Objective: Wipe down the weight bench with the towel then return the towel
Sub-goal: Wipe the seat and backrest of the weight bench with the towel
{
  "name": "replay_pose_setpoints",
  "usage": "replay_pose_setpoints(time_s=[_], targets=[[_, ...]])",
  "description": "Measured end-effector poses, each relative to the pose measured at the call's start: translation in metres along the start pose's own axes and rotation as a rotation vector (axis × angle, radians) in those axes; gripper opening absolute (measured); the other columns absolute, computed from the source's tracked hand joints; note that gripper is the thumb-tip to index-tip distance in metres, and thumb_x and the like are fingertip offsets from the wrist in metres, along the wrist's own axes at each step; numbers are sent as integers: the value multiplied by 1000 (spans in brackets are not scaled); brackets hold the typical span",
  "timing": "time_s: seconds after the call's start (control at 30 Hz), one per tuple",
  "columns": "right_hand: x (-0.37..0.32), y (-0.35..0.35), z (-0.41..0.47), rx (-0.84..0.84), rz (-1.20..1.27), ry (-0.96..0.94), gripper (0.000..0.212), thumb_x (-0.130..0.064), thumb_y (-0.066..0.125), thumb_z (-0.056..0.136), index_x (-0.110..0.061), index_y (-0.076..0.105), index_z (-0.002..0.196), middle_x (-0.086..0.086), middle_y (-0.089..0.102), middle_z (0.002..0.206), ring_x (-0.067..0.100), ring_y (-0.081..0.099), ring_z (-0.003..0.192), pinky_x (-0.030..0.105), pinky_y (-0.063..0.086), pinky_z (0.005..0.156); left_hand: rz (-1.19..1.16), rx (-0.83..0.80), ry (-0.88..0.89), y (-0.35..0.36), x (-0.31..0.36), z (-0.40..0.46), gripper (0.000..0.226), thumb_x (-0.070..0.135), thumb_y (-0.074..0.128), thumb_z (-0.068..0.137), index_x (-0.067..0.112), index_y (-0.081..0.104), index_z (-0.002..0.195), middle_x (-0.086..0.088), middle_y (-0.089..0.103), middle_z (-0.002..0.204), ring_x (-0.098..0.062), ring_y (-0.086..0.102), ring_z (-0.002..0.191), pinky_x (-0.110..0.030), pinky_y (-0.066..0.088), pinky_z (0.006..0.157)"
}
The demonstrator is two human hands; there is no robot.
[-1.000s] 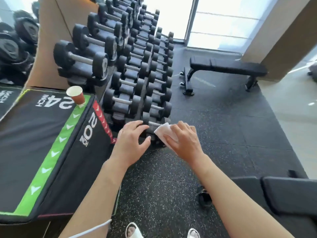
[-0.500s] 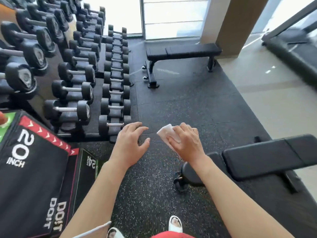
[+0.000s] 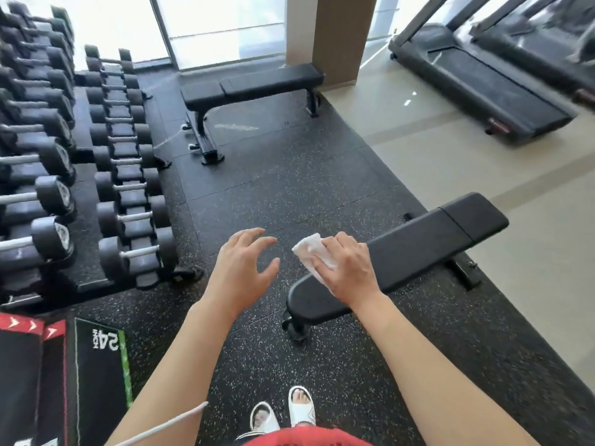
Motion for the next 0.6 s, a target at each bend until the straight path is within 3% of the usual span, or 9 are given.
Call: replay_pose_setpoints(time_s=[0.3,0.4,0.6], targets=[[8,-25,-38,-22,-105,62,31,-52,61,99,-22,67,106,-3,60,99,22,58,92,40,40,78,-98,-28,32,20,13,-8,44,38,67,97,25,64,139,-1,53,151,-21,38,145,-46,32,123],[5,-33,-36,-12,-107,35,37,-57,55,99,-23,67,105,-3,60,98,21,59,91,40,41,77,-123,2,36,14,18,-10,44,37,68,97,25,64,139,-1,53,150,-21,38,145,-46,32,122],[7,-37,-15,-20,-77,-17,32,-53,62,99,-22,67,106,-2,61,99,21,59,92,42,44,80,-129,79,-8,9,15,-4,42,36,69,97,24,65,137,0,54,149,-20,38,144,-42,31,122]])
Point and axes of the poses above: each hand's wrist, its own z-axis towards the middle knuckle, its own y-axis out of the palm, x = y × z, the point moved 4 cm from there along z, towards the middle knuckle
